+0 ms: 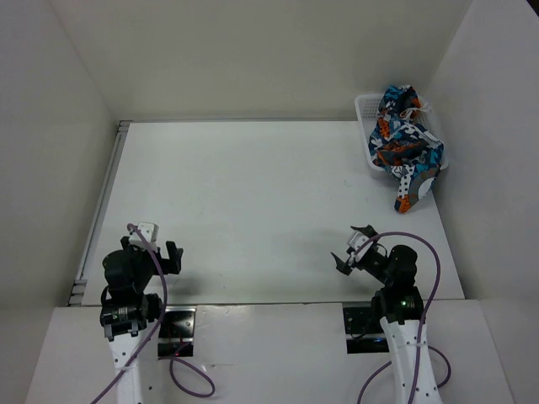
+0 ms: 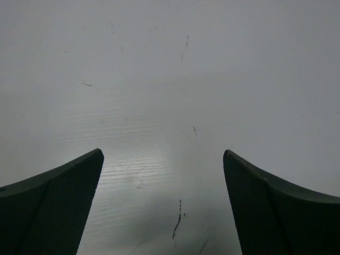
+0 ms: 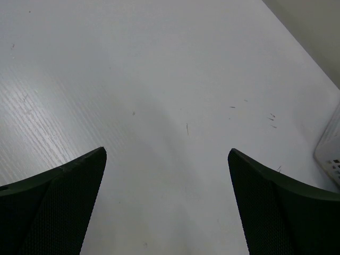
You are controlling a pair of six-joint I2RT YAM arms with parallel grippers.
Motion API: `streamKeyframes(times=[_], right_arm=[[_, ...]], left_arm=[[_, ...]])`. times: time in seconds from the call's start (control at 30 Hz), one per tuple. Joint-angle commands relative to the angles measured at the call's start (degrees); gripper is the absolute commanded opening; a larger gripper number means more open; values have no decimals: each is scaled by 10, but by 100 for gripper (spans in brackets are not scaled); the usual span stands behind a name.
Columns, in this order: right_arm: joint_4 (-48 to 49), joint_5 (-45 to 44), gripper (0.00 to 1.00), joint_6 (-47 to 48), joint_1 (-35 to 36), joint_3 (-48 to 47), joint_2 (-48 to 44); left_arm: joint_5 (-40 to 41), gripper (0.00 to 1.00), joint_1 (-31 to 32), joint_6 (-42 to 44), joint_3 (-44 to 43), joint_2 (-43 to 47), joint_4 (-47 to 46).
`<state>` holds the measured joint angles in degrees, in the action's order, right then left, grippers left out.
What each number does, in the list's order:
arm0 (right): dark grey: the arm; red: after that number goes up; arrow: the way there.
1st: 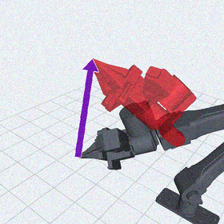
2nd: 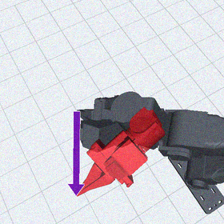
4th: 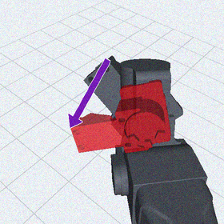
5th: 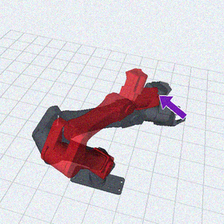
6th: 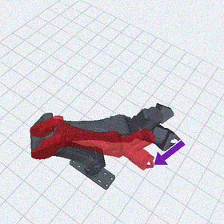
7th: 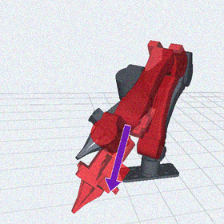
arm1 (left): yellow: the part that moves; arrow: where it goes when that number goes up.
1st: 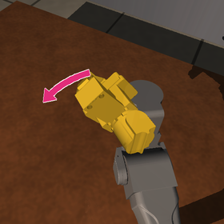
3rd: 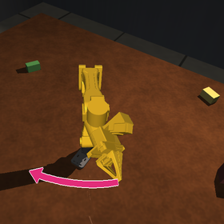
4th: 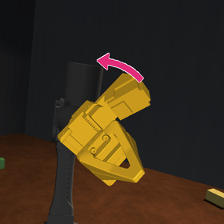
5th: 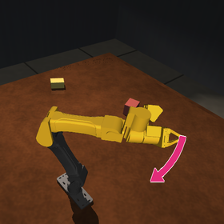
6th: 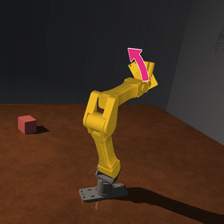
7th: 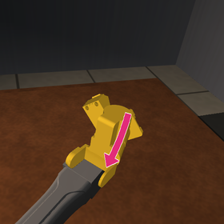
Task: Fold and stack the shorts
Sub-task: Grab the shorts from the pile
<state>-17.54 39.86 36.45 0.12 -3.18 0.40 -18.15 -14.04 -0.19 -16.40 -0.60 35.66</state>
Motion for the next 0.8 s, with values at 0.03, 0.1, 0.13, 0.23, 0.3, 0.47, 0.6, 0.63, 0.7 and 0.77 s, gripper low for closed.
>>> streamKeyframes(times=[0.03,0.1,0.13,0.23,0.3,0.47,0.6,0.63,0.7,0.77], right_arm=[[25,7,100,-6,-3,5,-10],[25,7,100,-6,-3,5,-10],[25,7,100,-6,-3,5,-10],[31,7,100,12,-3,5,-10],[31,7,100,42,-3,5,-10],[79,73,100,205,-3,21,-10],[98,87,100,587,14,16,-10],[146,94,100,587,14,26,-10],[301,102,100,515,26,16,-10],[311,46,100,472,42,-20,35]], left_arm=[[-33,100,-1,2,-19,19,41],[-53,100,-1,2,-19,19,73],[-60,100,-1,2,-19,19,73],[-77,100,-1,2,-7,19,96],[-47,100,-1,2,19,19,57],[8,100,-1,2,109,19,-98],[21,100,-1,2,94,19,-171],[21,100,-1,2,88,19,-214],[15,100,-1,2,88,19,-380],[-11,100,-1,2,67,3,-422]])
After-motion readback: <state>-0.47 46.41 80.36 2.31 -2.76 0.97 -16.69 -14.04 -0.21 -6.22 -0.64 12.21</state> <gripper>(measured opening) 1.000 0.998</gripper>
